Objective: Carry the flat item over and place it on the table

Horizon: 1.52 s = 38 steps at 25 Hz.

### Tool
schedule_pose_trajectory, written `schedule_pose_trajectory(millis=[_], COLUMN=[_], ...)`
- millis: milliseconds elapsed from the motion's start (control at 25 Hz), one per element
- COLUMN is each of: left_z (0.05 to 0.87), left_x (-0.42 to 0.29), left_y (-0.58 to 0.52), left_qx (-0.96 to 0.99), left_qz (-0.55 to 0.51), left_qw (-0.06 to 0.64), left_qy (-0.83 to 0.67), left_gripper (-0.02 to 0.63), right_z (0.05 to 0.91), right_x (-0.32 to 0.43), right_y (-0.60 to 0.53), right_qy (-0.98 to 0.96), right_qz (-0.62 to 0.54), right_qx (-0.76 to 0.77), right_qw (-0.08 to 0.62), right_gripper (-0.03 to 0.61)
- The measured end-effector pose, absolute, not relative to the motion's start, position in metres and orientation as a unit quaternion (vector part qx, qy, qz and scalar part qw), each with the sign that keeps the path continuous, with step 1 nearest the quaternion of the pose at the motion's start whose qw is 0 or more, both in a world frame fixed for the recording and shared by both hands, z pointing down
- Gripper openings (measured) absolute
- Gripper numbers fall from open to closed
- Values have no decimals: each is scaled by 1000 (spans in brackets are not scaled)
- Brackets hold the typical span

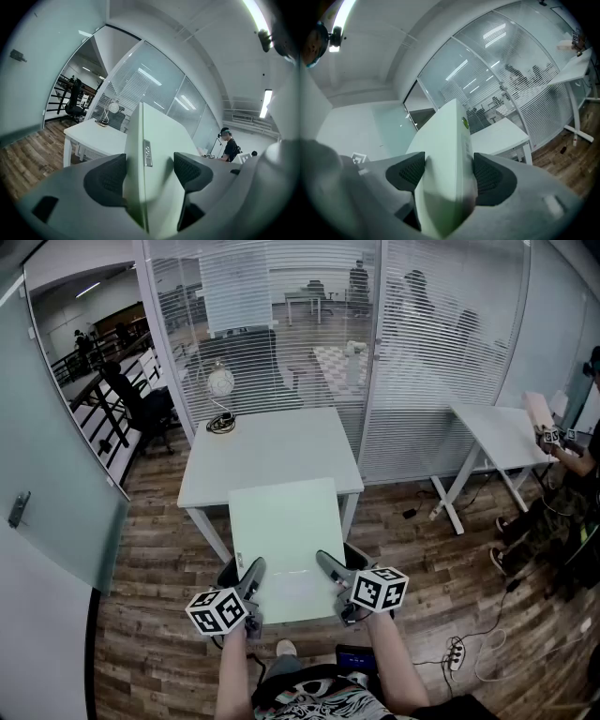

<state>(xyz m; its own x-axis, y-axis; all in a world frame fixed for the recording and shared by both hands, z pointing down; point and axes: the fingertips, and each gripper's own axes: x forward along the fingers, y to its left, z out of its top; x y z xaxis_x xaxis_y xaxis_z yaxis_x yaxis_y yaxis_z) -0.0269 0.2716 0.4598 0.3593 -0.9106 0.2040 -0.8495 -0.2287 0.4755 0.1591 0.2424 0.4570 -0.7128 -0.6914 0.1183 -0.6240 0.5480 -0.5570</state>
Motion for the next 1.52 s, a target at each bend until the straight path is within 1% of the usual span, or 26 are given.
schedule_pose_trajectory(millis=[640, 960, 1280, 1520], left_z=[458, 459, 473, 489], left_x=[-24, -31, -52, -69], left_y=[289, 277, 229, 147], left_qx=[779, 774, 768, 770], left_qz=[-46, -48, -42, -41], left_qw=[261, 264, 274, 283], left_qy=[-568, -573, -577, -570], left_gripper=[314, 313, 313, 313], right_z=[461, 464, 480, 494], right_x=[162, 155, 134, 117], right_y=[259, 243, 193, 112], right_qy=[875, 876, 873, 868], right_qz=[-305, -312, -328, -332], right_qx=[-371, -363, -356, -366], right_qw=[63, 64, 59, 49], right_gripper=[310, 310, 310, 310])
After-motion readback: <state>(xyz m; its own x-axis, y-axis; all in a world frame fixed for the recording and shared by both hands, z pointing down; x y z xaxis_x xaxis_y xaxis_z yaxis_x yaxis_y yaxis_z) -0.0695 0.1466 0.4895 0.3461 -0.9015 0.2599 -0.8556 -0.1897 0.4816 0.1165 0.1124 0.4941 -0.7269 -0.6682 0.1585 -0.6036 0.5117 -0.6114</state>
